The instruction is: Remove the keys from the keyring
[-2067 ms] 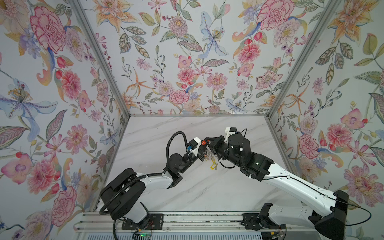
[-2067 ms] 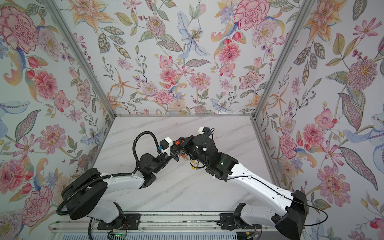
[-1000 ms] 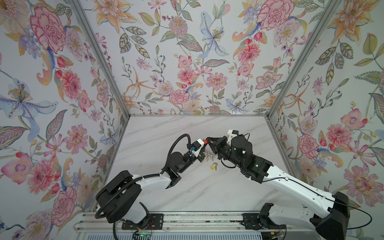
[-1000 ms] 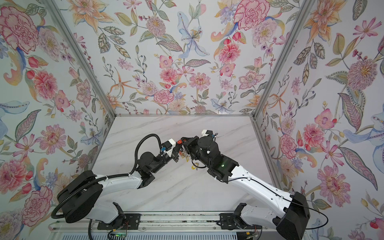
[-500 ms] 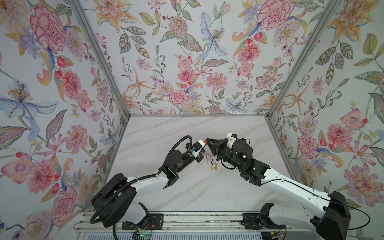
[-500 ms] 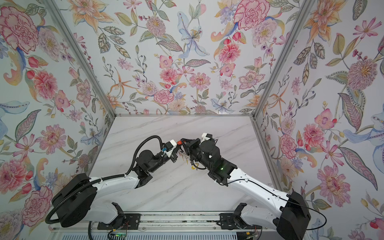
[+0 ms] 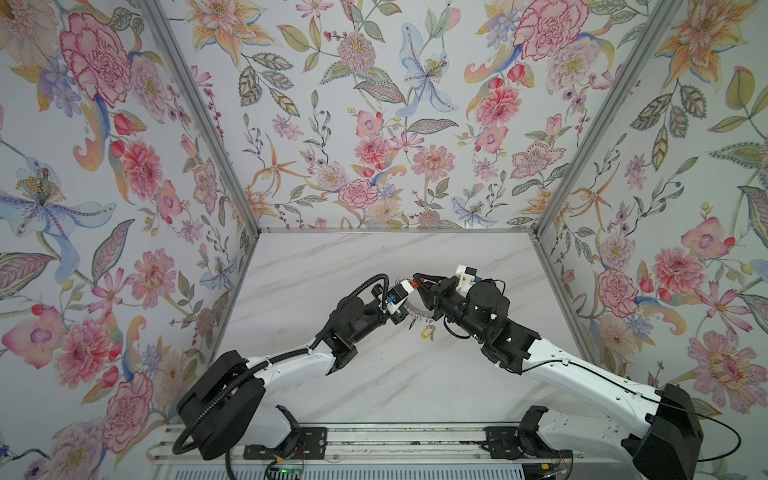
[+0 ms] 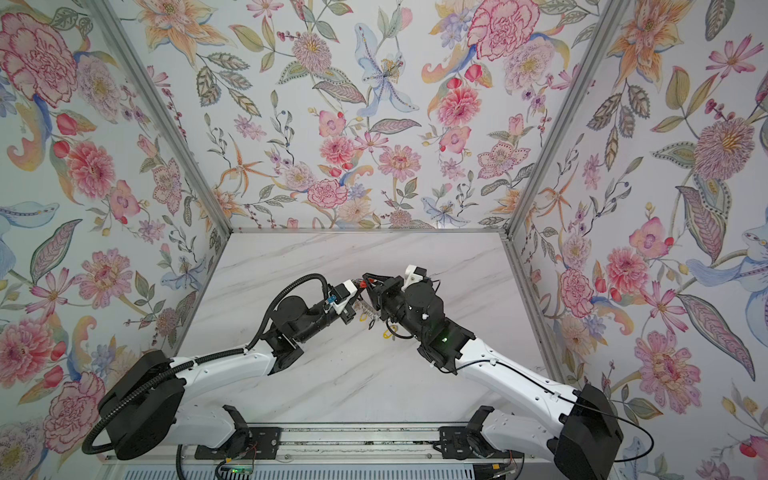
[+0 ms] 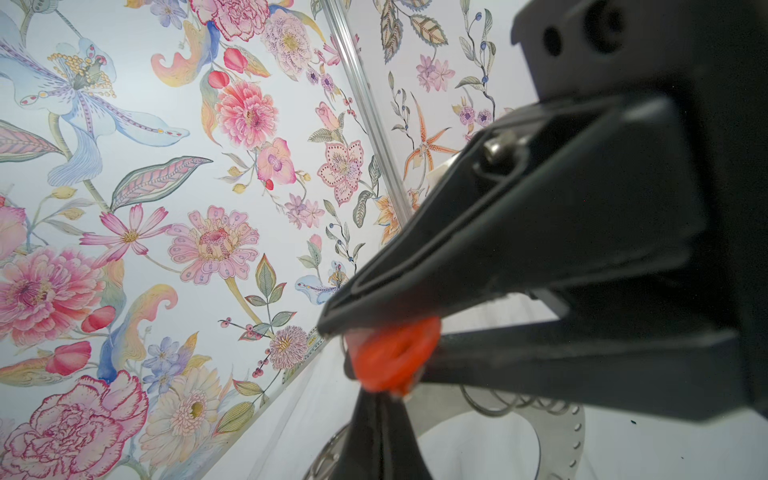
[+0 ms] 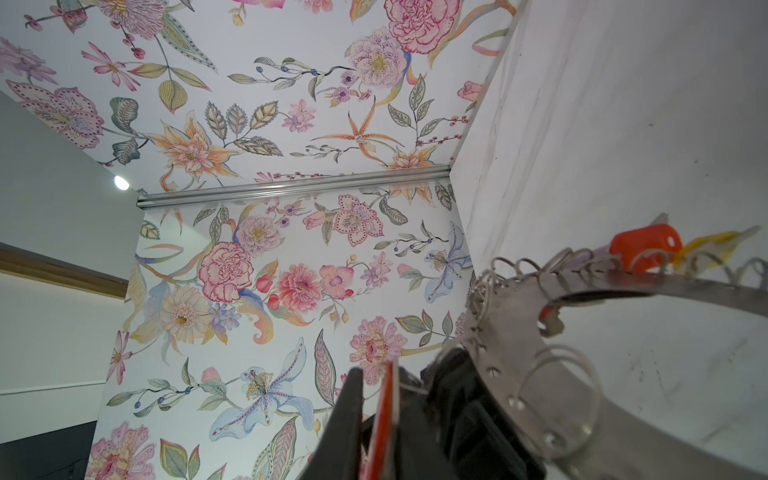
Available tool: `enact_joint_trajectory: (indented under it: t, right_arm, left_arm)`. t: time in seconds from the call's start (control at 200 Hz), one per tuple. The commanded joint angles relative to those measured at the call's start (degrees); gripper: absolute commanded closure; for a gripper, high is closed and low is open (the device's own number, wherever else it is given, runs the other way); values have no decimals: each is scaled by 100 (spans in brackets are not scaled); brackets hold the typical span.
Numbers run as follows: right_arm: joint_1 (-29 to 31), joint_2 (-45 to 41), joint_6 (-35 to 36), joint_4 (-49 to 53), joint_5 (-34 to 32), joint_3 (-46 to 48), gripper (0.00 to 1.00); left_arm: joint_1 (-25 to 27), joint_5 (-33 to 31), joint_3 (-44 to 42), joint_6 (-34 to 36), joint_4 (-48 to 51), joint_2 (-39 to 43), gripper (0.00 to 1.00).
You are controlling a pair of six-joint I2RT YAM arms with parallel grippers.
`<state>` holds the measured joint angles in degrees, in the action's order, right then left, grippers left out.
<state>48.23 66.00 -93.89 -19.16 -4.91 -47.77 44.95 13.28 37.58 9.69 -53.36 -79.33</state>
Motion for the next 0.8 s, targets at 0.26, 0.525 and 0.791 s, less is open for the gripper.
enact_joint_trajectory:
  t: [0.26, 0.525, 0.791]
  right_arm:
    - [-133, -297, 740, 203, -134, -73, 66]
    - [-162, -537, 1781, 876, -70, -464, 61]
    - [-190, -912, 4844, 2392, -471, -1251, 54]
  left_arm:
    - [-135, 271, 267, 206, 238, 263, 100]
    - [-249, 428, 401, 277, 619, 322, 100]
    - [-387, 726, 591, 530, 1358, 494, 100]
